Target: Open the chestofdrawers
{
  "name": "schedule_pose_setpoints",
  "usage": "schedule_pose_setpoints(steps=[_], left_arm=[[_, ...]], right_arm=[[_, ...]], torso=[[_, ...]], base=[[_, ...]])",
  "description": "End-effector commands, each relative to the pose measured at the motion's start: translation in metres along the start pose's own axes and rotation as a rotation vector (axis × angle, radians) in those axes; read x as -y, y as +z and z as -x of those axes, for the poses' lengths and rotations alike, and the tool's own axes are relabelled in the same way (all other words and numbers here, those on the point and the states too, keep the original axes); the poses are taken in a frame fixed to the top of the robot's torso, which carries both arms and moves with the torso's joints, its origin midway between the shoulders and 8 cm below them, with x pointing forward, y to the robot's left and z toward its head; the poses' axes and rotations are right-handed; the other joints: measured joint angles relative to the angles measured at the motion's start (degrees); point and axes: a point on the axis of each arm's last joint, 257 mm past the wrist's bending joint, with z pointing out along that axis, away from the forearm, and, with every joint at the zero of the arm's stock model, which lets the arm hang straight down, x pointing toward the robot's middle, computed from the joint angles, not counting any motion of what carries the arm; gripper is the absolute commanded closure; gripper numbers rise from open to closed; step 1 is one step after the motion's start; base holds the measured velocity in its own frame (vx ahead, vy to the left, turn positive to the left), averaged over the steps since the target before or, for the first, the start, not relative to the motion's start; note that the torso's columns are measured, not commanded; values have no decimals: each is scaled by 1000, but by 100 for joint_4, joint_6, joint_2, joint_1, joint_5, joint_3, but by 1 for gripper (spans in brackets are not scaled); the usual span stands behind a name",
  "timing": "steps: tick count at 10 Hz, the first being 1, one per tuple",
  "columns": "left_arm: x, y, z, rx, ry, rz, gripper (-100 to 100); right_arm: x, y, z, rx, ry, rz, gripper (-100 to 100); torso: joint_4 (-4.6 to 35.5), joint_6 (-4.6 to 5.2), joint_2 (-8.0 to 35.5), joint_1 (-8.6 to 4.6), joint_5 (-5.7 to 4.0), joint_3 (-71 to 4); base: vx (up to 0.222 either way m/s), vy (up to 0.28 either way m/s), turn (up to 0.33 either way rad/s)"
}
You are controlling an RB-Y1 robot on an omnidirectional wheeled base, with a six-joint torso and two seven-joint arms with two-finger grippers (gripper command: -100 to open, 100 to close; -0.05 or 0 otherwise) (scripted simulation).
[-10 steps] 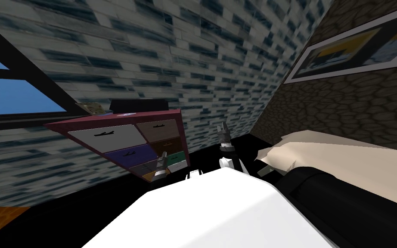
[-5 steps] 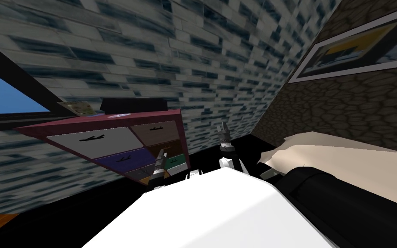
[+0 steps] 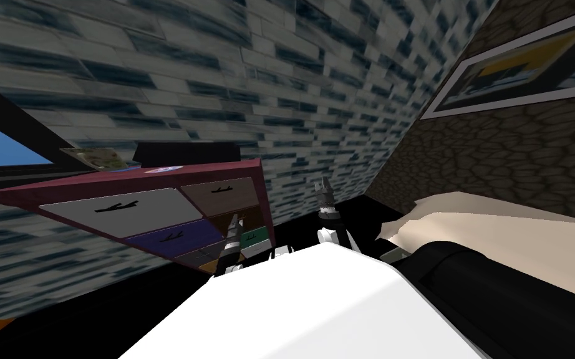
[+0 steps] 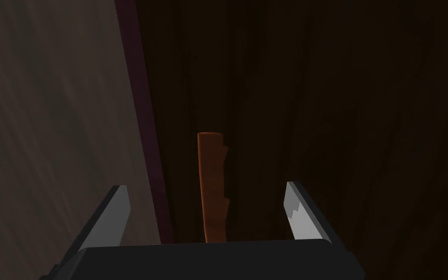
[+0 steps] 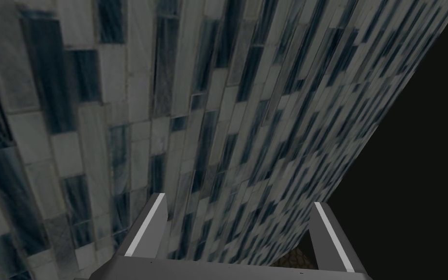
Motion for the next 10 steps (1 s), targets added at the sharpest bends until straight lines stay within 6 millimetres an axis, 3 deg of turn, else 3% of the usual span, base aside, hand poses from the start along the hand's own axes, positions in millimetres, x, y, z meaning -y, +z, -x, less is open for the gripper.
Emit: schedule_pose_setpoints(steps=[1,2,3,4,5,6,7,10], left_arm=[[-6,-5,-2,-1,0,2,100],[-3,-2,-1,-1,0,4,100],[-1,10,-27,-68,-37,-17,100],[0,11,-28,-69,-37,-20,100],[-3,18,-52,-135,-67,-23,100],[1,22,-53,-138,-68,-33,100],[-4,25,-75,-201,-93,-27,100],[4,39,-102,-276,-116,-50,100]], right_arm=[[0,0,0,0,0,0,0],[0,0,0,0,0,0,0],[0,0,0,0,0,0,0],[0,0,0,0,0,0,0],[0,0,0,0,0,0,0],[0,0,0,0,0,0,0],[0,0,0,0,0,0,0],[0,0,0,0,0,0,0]], torso=[[2,0,13,-1,0,6],[10,0,39,-1,0,23],[-2,2,18,4,5,16],[4,-8,7,-9,-6,4],[6,-9,8,-7,-8,4],[4,3,11,-12,-4,6],[5,18,11,-17,-3,6],[9,22,28,-33,-5,17]], base=[[-48,0,11],[-30,1,6],[-18,-44,391],[-12,-58,331],[-4,-58,411],[-2,-47,275],[-7,-51,446],[-18,-52,314]])
